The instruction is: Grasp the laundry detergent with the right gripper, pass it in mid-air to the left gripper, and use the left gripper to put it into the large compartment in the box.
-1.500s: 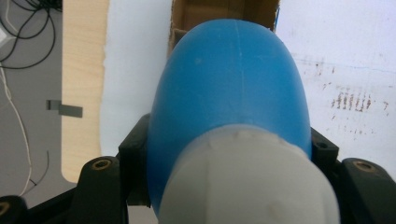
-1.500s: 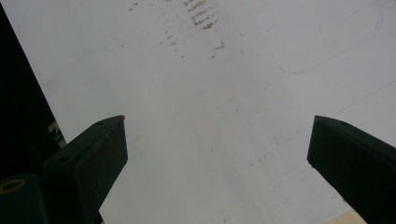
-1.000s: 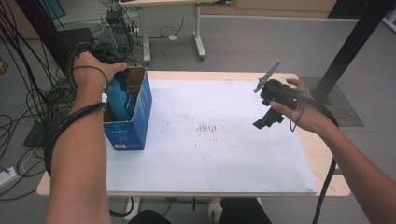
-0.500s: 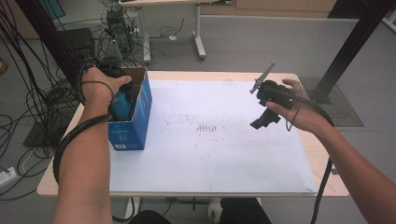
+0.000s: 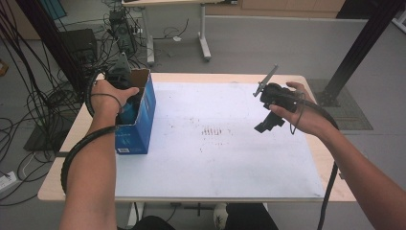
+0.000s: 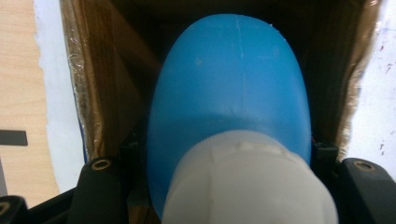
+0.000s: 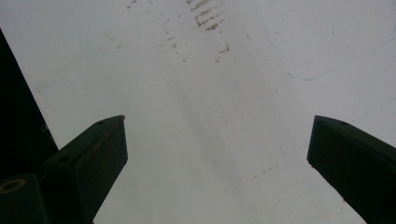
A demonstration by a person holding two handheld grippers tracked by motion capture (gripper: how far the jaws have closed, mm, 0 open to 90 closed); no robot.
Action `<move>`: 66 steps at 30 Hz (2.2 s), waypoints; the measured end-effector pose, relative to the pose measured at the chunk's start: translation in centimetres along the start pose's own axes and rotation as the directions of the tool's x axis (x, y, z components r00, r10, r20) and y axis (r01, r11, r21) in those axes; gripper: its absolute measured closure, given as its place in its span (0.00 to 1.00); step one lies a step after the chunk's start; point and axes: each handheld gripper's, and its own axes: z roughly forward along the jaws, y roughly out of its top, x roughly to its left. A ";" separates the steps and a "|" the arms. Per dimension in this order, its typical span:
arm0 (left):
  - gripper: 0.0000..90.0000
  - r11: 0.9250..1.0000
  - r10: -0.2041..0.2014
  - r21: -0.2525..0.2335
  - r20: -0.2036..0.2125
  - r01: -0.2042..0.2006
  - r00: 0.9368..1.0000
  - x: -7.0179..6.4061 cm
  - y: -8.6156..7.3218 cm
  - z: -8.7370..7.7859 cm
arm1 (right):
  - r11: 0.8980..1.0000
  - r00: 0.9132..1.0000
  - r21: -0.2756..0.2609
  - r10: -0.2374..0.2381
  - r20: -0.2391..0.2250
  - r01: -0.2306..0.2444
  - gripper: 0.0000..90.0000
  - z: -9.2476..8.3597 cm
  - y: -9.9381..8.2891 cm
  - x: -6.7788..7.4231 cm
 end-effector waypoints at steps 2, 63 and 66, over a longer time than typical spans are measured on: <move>0.42 1.000 0.000 -0.001 -0.002 0.000 1.000 0.1 0.0 0.2 | 1.000 1.000 0.002 -0.001 0.001 0.001 0.06 0.0 0.1 0.0; 0.41 1.000 0.002 -0.026 -0.011 -0.002 1.000 0.0 -0.9 0.8 | 1.000 1.000 -0.013 0.007 0.018 -0.006 0.05 -0.4 -0.2 -0.3; 0.41 1.000 0.002 -0.028 -0.013 -0.003 1.000 0.0 -0.9 0.8 | 1.000 1.000 -0.011 0.007 0.019 -0.007 0.05 -0.5 -0.2 -0.4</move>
